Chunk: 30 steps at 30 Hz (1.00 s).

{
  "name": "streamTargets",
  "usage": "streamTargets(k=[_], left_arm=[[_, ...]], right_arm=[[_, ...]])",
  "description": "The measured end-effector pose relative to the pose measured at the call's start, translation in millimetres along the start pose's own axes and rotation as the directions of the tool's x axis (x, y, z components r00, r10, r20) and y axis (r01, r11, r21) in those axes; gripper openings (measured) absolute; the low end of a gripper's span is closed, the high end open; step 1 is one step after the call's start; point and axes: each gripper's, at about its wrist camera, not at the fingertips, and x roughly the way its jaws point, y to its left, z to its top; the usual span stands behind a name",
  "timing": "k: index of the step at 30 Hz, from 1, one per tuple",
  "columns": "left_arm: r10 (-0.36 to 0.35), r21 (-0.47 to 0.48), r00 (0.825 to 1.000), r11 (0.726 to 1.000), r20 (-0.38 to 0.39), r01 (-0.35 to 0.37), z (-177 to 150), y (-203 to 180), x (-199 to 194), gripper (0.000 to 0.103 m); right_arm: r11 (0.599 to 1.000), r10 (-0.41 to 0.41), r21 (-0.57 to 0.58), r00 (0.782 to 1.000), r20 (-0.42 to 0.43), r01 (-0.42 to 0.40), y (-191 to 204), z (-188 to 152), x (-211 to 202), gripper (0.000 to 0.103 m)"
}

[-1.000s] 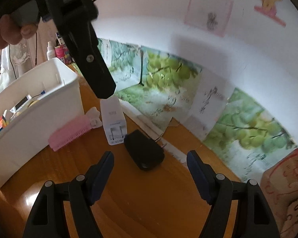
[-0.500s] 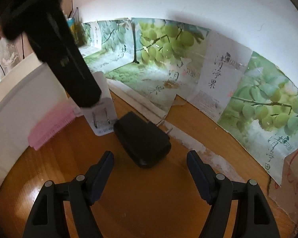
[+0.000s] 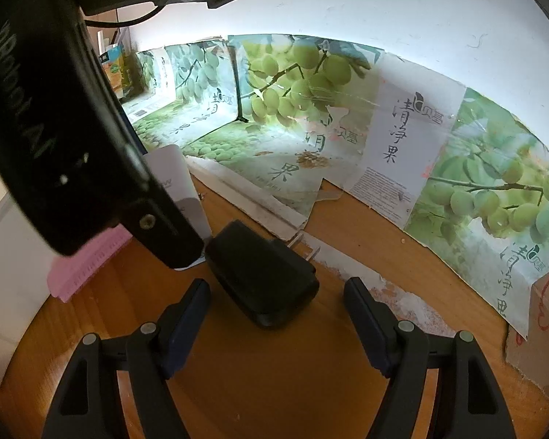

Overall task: Organize rigid objects
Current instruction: 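Grasp the white charger with the left tool while the right tool grasps the black charger, then carry the white charger with the left tool while the right tool carries the black charger to the tray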

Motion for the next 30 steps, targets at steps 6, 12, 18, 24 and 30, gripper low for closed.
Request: streamTargets(k=[6, 12, 18, 24, 30], left_arm=[[0.008, -0.006, 1.000, 1.000, 0.017, -0.008, 4, 3, -3, 0.075], [0.017, -0.023, 1.000, 1.000, 0.021, -0.017, 1, 3, -9, 0.074], [0.018, -0.019, 0.999, 1.000, 0.028, -0.018, -9, -6, -16, 0.074], [-0.019, -0.030, 0.999, 0.999, 0.035, 0.020, -28, -16, -28, 0.074], [-0.053, -0.041, 0.997, 0.998, 0.047, 0.055, -55, -23, -41, 0.074]], right_arm=[[1.000, 0.017, -0.017, 1.000, -0.003, -0.017, 3, 4, -5, 0.053], [1.000, 0.022, 0.002, 0.999, -0.024, -0.022, 4, 4, -12, 0.049], [1.000, 0.004, 0.003, 0.999, -0.039, -0.004, 7, -2, -22, 0.049], [0.998, 0.009, 0.064, 0.999, -0.041, -0.007, 4, -9, -40, 0.049], [0.995, 0.005, 0.104, 0.998, -0.062, 0.001, 9, -30, -67, 0.049]])
